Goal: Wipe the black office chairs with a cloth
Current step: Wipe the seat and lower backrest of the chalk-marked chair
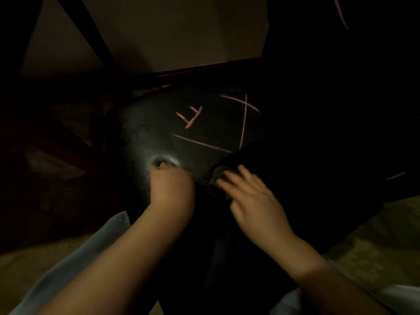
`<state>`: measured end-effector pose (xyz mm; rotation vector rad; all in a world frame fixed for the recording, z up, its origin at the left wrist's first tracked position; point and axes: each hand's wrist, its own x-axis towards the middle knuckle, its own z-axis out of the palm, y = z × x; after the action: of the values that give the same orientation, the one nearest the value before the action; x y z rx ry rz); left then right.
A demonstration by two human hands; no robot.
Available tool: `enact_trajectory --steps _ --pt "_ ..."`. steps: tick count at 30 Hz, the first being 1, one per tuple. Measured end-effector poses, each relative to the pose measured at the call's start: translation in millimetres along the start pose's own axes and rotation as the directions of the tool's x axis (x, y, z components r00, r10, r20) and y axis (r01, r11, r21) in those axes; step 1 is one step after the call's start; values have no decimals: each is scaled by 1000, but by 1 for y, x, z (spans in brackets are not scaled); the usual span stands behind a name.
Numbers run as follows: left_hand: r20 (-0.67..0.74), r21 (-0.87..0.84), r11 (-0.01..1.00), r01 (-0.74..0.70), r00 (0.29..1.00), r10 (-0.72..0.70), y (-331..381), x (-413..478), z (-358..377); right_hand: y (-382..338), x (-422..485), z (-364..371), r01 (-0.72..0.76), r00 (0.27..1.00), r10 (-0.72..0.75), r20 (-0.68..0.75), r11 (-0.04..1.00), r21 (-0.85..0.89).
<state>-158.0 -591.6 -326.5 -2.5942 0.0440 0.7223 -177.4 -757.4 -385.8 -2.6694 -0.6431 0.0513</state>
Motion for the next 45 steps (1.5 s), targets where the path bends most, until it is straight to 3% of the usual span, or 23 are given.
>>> enact_trajectory --steps 5,9,13,16,21,26,30,32,35,39,42,45 --pt "-73 -22 1000 4 997 -5 14 -10 6 69 -19 -33 -353 933 351 -77 936 -13" --pt "-105 -19 1000 -11 994 9 28 -18 13 91 -39 -55 -470 877 477 -59 877 101" --pt "-149 1 1000 -6 989 6 40 -30 20 87 -38 -56 -480 877 480 -6 876 45" --pt "-168 -11 996 -89 982 86 47 -37 22 68 -24 -44 -442 897 442 -17 894 -81" --pt "-201 -37 980 -195 962 183 51 -46 22 9 -14 -15 -142 984 163 79 965 -223" --pt "-225 -75 969 -234 951 213 66 -58 25 17 -23 -20 -17 997 35 71 970 -244" --pt "-320 -117 941 -317 909 266 84 -65 33 57 -30 -42 -164 985 172 18 963 -213" --pt "-344 -104 934 -343 893 289 87 -70 32 74 -36 -57 -285 959 284 -24 953 -102" --pt "-345 -101 908 -407 870 352 88 -74 35 95 -41 -74 -365 931 365 24 930 41" --pt "-489 -182 803 -567 761 426 67 -66 38 103 -36 -80 -402 915 399 56 913 73" --pt "-601 -326 718 -616 721 345 37 -55 37 106 -34 -82 -439 898 437 42 896 64" --pt "-635 -424 685 -592 734 242 3 -37 33 110 -33 -79 -459 889 459 6 888 10"
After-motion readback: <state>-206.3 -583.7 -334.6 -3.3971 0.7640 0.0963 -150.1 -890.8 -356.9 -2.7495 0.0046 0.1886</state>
